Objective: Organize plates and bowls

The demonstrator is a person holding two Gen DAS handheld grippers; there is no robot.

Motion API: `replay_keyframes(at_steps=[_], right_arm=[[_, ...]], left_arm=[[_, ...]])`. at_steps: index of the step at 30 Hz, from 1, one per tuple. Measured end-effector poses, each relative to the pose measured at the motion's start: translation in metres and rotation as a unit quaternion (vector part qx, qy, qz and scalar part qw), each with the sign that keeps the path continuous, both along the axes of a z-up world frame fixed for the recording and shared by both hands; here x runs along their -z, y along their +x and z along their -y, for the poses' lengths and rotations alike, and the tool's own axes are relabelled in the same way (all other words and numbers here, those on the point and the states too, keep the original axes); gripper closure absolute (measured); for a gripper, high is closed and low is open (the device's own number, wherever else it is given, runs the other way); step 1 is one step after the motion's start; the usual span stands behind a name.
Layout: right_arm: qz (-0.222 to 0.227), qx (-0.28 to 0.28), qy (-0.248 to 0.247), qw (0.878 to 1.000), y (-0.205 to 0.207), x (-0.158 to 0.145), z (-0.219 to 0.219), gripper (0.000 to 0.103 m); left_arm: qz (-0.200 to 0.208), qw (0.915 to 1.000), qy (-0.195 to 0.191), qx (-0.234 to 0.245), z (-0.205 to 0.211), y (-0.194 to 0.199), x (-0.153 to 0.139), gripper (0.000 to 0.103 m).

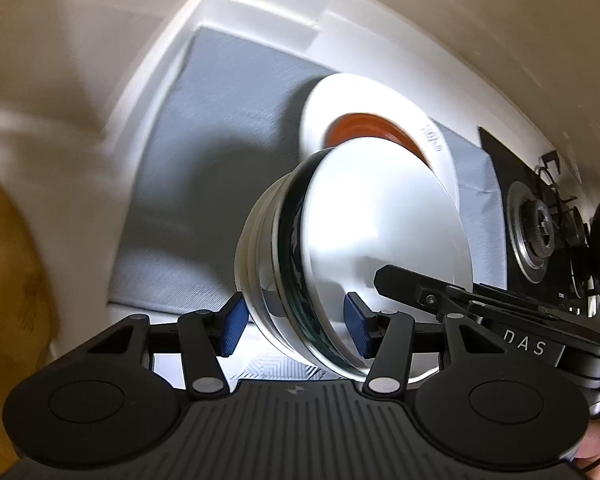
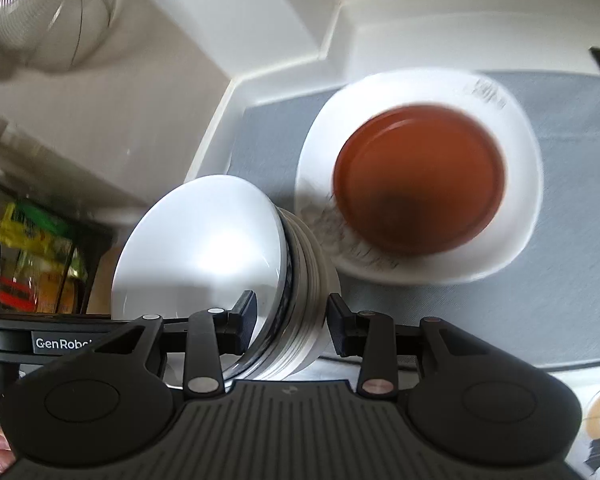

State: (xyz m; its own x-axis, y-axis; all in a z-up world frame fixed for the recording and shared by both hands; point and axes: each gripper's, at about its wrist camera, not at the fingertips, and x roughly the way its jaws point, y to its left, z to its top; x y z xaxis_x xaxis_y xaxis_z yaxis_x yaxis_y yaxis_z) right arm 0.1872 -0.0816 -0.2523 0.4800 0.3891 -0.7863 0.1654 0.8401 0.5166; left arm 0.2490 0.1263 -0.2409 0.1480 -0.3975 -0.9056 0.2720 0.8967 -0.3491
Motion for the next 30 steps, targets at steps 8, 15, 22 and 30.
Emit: replay_keyframes(at_steps=[8,15,22,30], right_arm=[[0.025,0.037,-0.008,0.999,0.010,-0.020,0.051,0.061],[0.040,0.075,-0.010,0.996,0.028,-0.025,0.099,0.061],[0.042,0.082,-0.017,0.996,0.045,-0.006,0.124,0.061],[0.022,0.070,-0.007,0.997,0.056,0.026,0.118,0.061]], left_arm=[[0.017,0.9991,-0.005,0.039,0.049,0.020,-0.019,0.048],[0.029,0.9969,-0.010,0.073,0.095,0.049,-0.026,0.048],[0.012,0.9972,-0.021,0.071,0.113,0.068,-0.004,0.048],[0.001,0.9985,-0.008,0.054,0.114,0.076,0.022,0.049]])
